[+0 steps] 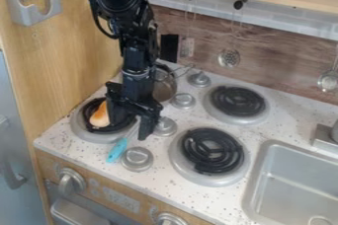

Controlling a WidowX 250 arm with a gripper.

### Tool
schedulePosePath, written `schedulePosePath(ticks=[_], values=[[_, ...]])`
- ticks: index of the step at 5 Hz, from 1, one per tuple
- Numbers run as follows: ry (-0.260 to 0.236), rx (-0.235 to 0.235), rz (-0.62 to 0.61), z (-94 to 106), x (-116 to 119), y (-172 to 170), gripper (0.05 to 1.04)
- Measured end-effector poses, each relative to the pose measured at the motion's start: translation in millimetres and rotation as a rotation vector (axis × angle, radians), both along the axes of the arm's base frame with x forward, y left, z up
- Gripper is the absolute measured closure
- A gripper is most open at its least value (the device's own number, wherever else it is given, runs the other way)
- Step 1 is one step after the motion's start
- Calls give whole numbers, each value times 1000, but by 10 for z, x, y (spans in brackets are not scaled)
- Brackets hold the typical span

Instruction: Move the bread to the lower right burner

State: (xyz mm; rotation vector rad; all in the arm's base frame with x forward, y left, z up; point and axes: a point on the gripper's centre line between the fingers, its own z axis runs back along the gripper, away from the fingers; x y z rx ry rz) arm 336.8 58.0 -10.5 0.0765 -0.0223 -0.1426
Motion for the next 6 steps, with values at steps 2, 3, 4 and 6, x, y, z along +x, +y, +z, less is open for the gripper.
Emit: schedulePosePath(ticks=[2,3,4,6], values=[[62,-20,43,-133,-9,93,85],[50,-28,130,-67,129,306,85],[28,-27,218,14,153,597,85],[-31,-11,389,71,122,1033,85]])
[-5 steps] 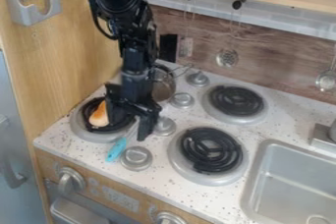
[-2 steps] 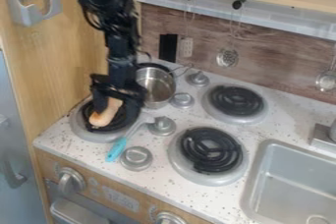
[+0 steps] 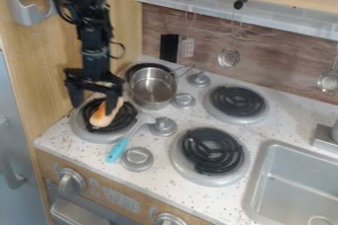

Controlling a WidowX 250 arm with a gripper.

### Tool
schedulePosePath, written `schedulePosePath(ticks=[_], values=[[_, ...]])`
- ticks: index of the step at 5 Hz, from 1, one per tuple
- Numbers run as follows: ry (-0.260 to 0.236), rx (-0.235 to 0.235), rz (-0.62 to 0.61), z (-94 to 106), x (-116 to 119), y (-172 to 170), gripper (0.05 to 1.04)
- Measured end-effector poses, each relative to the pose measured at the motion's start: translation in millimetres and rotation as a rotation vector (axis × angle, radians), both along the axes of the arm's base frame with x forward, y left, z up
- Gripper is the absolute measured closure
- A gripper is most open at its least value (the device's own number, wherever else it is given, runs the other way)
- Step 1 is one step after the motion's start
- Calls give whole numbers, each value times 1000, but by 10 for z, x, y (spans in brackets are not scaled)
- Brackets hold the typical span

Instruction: Move the bread to the lower right burner

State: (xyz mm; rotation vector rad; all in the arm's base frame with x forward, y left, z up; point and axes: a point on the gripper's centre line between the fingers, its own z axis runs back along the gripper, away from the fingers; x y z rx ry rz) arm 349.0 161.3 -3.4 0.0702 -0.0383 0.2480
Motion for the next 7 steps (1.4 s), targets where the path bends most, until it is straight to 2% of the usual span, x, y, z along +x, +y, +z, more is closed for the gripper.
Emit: schedulePosePath(ticks=[1,2,3,4,5,6,7], values=[[14,-6,32,-238,68,72,85],[-16,10,59,-308,178,122,85],[-44,-20,78,-393,224,78,85],[-46,-33,76,-406,231,51,134],[-61,-38,79,-408,257,33,415],[-69,-69,45,-412,205,-94,468],[-74,-92,-21,-268,109,-337,469]])
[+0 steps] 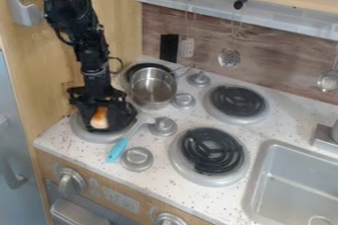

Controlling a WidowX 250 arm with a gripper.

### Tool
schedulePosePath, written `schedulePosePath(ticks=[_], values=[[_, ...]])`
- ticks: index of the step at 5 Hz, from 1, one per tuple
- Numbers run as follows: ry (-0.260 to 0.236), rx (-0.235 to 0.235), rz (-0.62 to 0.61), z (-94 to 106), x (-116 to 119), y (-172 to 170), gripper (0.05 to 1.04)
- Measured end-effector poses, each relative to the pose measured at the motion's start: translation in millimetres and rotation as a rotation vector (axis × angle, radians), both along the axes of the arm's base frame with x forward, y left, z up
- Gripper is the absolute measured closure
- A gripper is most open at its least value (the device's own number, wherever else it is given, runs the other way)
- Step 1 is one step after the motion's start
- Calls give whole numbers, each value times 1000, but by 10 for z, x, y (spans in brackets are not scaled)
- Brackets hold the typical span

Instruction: Move the bread to the lower right burner

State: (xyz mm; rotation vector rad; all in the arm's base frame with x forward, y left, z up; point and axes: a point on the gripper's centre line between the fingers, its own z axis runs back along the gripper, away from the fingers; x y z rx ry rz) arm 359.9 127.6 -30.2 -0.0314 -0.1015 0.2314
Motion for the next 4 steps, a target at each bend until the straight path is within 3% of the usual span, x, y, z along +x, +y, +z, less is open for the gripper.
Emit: schedulePosePath(ticks=[1,3,4], values=[[-41,24,-137,264,-77,-502,469],[-29,-27,-338,234,-189,-1405,469],[58,-29,-369,-60,-293,-1573,469]])
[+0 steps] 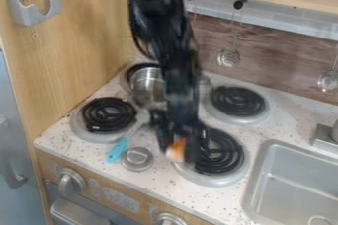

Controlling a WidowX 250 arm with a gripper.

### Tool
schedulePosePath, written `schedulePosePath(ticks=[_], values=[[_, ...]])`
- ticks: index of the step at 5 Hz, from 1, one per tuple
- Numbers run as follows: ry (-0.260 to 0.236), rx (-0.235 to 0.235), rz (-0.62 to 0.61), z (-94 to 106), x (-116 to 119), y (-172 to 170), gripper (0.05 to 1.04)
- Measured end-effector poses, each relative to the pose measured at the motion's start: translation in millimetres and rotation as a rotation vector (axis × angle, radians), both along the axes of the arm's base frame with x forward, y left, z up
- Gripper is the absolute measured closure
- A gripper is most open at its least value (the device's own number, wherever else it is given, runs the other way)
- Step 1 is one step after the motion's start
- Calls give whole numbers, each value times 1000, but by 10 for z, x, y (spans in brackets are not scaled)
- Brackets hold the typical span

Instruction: Move the bread to the lower right burner

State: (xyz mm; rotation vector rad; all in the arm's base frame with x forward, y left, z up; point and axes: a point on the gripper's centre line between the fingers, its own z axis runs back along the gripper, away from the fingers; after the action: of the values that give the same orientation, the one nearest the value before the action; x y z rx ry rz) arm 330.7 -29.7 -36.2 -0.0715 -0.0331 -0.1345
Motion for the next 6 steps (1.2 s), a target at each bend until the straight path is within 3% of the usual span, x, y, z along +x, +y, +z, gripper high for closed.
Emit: schedulePosePath(ticks=[1,2,4,5,6], values=[[4,-2,28,-192,141,-115,470],[-18,-18,55,-190,282,-157,470],[-32,-31,-3,-188,297,-334,470],[-29,-34,-31,-177,214,-449,390],[-23,10,17,-107,119,-367,107]])
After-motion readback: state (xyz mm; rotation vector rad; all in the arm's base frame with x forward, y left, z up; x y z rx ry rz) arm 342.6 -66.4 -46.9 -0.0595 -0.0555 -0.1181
